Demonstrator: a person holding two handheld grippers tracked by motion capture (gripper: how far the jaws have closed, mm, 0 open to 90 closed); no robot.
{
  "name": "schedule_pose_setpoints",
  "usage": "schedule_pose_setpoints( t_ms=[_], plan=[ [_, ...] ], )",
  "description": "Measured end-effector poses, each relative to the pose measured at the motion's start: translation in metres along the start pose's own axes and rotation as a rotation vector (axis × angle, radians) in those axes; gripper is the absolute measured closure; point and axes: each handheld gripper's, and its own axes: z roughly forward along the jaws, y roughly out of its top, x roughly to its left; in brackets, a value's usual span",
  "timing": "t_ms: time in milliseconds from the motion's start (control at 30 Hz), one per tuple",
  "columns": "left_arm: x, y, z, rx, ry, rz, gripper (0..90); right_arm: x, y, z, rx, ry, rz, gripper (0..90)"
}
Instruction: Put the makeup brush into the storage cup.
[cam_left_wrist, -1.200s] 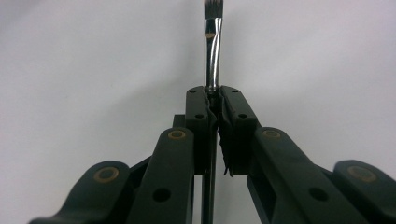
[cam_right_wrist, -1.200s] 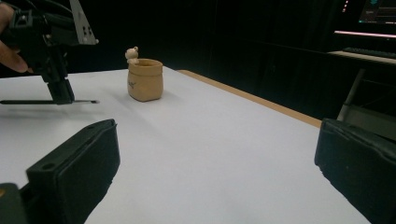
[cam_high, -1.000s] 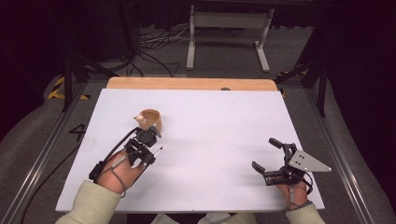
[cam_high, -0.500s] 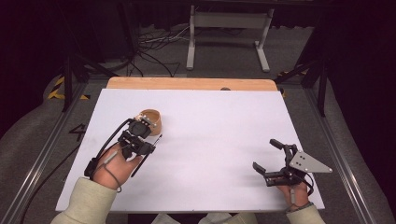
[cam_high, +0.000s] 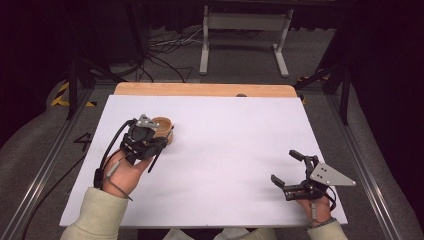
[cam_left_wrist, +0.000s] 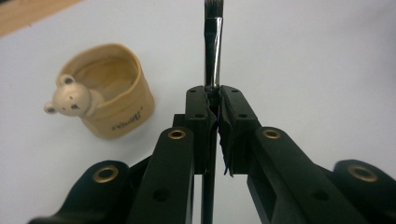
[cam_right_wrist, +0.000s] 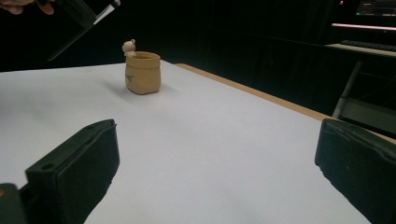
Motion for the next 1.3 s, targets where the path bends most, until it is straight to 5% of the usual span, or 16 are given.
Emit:
schedule_pose_setpoints(
  t_ms=[333, 500, 800, 867, 1300],
  plan=[
    [0.007, -0.006, -0.006, -0.179, -0.021, -0.027, 82.7, 0.001, -0.001, 0.000, 0.007, 0.005, 0.002, 0.1],
    [0.009, -0.010, -0.007, -0.271, -0.044, 0.006, 82.6, 0.001, -0.001, 0.000, 0.009, 0.008, 0.000, 0.1],
    [0.015, -0.013, -0.007, -0.391, -0.077, -0.018, 82.7, 0.004, -0.001, 0.002, 0.019, 0.012, -0.018, 0.1],
    [0.019, -0.015, -0.009, -0.472, -0.100, -0.028, 82.6, 0.004, -0.001, 0.001, 0.020, 0.011, -0.017, 0.1],
    [0.026, -0.010, -0.001, -0.576, -0.094, -0.048, 82.7, 0.003, -0.002, 0.000, 0.019, 0.012, -0.006, 0.1]
  ],
)
